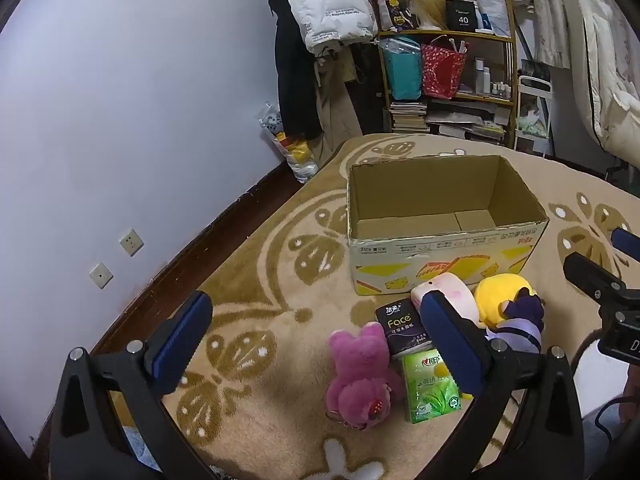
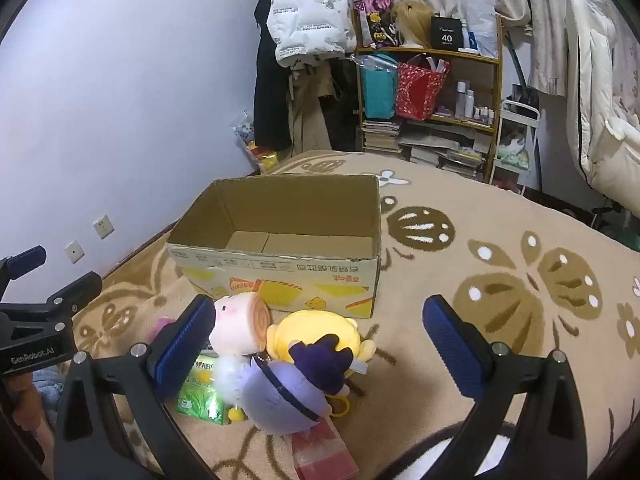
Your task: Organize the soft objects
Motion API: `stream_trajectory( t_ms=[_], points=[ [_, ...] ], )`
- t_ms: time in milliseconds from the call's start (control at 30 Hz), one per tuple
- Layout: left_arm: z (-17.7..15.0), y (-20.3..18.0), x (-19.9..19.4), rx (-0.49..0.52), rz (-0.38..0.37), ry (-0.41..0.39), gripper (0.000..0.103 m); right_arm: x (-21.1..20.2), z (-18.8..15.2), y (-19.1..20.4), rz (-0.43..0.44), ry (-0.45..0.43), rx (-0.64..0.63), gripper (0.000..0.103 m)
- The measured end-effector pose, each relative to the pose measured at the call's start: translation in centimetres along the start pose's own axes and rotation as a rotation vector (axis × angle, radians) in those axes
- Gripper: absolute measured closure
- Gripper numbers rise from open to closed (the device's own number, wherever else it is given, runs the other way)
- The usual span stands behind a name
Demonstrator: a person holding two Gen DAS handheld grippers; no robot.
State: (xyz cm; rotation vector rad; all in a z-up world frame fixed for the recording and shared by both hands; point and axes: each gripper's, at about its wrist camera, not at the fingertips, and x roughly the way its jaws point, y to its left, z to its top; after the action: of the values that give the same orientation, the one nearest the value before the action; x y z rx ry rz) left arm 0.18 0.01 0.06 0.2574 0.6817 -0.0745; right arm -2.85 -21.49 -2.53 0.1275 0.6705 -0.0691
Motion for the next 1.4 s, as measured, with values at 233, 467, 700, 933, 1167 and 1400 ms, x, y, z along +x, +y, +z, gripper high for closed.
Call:
stream_trajectory(
  t_ms=[233, 467, 700, 933, 1167, 1400],
  points=[
    [-0.1, 0.0, 0.0, -0.010, 0.006, 0.001, 0.000, 0.3, -0.3, 0.3, -0.003, 0.003, -0.014, 0.000],
    [-0.2, 0.1, 0.0, -0.008, 0.010, 0.000, 0.000, 0.3, -0.3, 0.5, 0.005, 0.004, -0.020, 0.000],
    [-0.1, 0.4, 0.3, -0.011, 0.014, 0.006, 0.000, 0.3, -0.2, 0.8, -0.001, -0.003, -0.024, 0.000],
    [0.1, 0.3, 0.1, -0.018, 0.016, -0.002, 0.000, 0.1, -0.1, 1.3, -0.003, -0.018, -0.039, 0.000],
    [0.1, 0.3, 0.2, -0.022, 0.013, 0.002, 0.000, 0.0, -0.1, 1.3, -0.003, -0.020, -0.038, 0.000],
    [0.4, 0.0, -0.1, -0.010, 0.008, -0.007, 0.000, 0.0, -0.2, 1.4, 0.001, -0.020, -0.029, 0.000]
  ],
)
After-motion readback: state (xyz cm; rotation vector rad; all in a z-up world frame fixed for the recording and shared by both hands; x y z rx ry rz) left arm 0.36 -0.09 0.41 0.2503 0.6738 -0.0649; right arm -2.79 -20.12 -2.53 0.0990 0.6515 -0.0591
